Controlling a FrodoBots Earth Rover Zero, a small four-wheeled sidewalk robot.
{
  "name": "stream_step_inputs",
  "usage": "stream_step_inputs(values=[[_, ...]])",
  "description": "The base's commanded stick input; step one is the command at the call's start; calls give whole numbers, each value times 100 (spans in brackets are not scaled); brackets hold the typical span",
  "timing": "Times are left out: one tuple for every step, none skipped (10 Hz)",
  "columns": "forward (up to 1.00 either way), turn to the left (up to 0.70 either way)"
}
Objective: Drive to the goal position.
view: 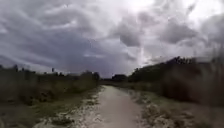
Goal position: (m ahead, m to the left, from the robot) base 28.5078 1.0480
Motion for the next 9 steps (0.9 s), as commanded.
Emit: stream_step_inputs(values=[[85,0],[85,0],[85,5],[85,34],[85,33],[85,13],[85,0],[85,0],[85,0]])
